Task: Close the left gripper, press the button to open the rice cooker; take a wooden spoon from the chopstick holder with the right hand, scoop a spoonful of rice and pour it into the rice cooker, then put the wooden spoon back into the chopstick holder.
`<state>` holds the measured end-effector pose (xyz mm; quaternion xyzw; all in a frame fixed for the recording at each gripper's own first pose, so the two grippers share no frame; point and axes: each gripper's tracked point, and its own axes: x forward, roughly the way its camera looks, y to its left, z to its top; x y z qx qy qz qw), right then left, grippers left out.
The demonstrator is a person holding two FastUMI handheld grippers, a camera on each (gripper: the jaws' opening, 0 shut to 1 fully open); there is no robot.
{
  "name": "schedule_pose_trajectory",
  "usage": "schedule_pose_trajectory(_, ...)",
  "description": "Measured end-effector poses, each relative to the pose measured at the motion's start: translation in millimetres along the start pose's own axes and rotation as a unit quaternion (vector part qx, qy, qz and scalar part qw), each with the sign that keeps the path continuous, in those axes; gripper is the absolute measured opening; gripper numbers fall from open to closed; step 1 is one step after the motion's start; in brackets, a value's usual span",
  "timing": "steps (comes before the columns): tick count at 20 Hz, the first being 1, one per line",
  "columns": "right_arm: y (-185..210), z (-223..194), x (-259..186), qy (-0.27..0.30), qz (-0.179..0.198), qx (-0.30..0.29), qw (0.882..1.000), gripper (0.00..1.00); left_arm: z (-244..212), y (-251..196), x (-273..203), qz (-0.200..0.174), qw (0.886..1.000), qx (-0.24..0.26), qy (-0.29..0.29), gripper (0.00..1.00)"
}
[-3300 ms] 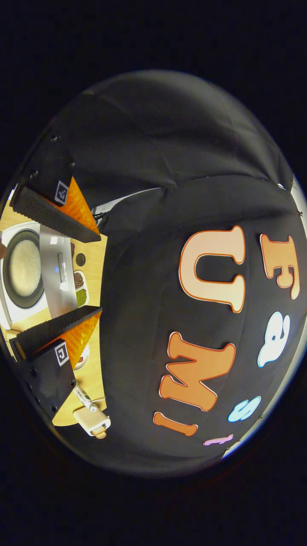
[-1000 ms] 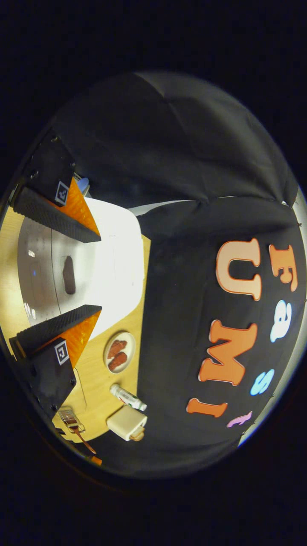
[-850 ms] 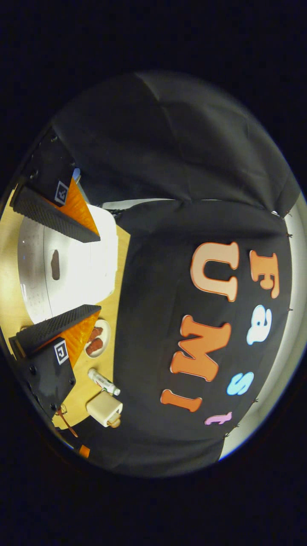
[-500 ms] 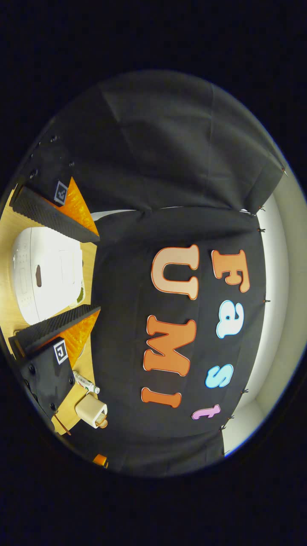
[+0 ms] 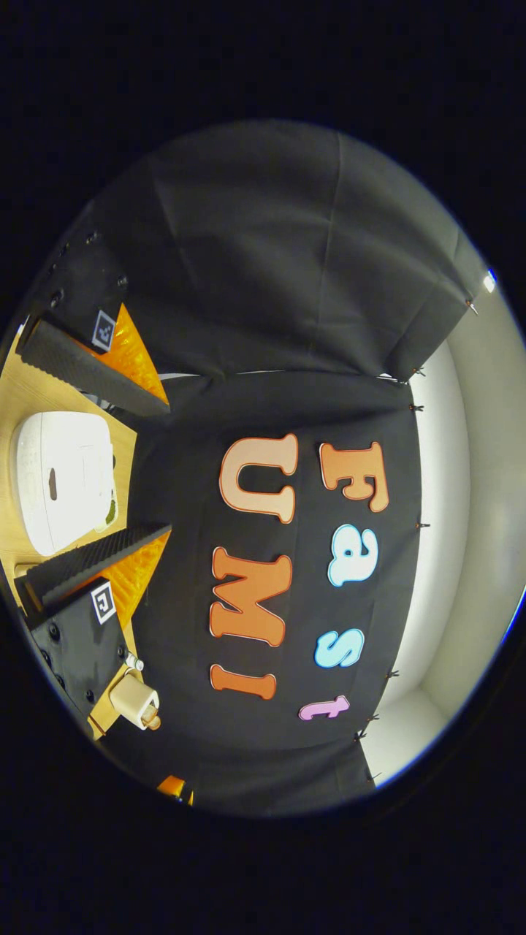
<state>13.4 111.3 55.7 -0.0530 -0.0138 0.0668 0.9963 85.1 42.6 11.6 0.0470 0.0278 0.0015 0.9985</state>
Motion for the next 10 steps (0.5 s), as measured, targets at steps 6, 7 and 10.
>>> schedule_pose_trajectory(6,-2.2,22.6,-7.2,-0.017,-0.003,0.014,1.0,0.95,31.1,-2.5,-11.2,-0.008,1.0,0.001,-0.023,0.98)
schedule_pose_trajectory(7,-4.3,23.7,-7.2,-0.016,-0.006,0.013,1.0,0.95,37.7,-1.7,-12.9,-0.009,1.0,0.003,-0.027,0.98)
schedule_pose_trajectory(10,-10.6,23.3,-2.3,-0.009,-0.016,0.011,1.0,0.95,48.8,1.9,-19.5,-0.006,0.999,0.019,-0.034,0.99)
